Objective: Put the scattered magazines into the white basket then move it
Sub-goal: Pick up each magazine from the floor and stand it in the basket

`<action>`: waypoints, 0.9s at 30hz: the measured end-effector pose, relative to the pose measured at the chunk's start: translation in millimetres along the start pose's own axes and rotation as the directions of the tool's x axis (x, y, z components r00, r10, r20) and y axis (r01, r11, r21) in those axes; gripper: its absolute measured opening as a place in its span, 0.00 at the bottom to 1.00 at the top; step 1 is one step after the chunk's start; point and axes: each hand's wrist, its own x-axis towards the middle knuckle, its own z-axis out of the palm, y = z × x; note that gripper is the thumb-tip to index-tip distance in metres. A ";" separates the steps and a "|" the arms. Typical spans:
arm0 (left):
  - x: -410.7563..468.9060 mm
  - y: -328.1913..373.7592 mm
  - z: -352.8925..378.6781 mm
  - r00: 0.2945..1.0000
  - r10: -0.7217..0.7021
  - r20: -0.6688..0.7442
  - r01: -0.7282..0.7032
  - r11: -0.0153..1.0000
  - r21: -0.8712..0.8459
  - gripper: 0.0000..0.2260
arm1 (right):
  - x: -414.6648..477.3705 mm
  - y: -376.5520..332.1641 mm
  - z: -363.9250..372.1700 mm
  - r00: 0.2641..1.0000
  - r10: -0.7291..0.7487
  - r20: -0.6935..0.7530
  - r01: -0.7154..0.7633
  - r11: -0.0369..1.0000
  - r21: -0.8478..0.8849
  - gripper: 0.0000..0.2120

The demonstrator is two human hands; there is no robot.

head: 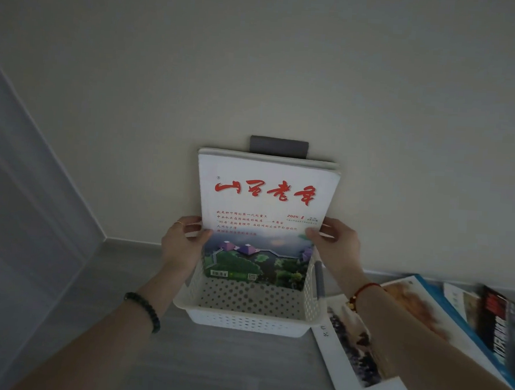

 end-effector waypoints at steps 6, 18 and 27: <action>-44.8 7.3 2.1 0.999 -0.029 0.020 0.031 0.994 -0.109 0.13 | -30.1 25.3 -64.5 0.997 0.024 0.069 -0.018 0.997 -0.079 0.18; -200.0 71.9 105.6 0.828 0.097 0.552 0.055 0.966 -0.253 0.04 | -108.1 103.3 -280.8 0.978 0.168 -0.123 -0.191 0.961 -0.201 0.19; -313.1 108.4 206.3 0.698 0.070 0.713 0.084 0.980 -0.178 0.07 | -149.7 174.0 -416.5 0.961 0.246 -0.123 -0.275 0.863 -0.424 0.27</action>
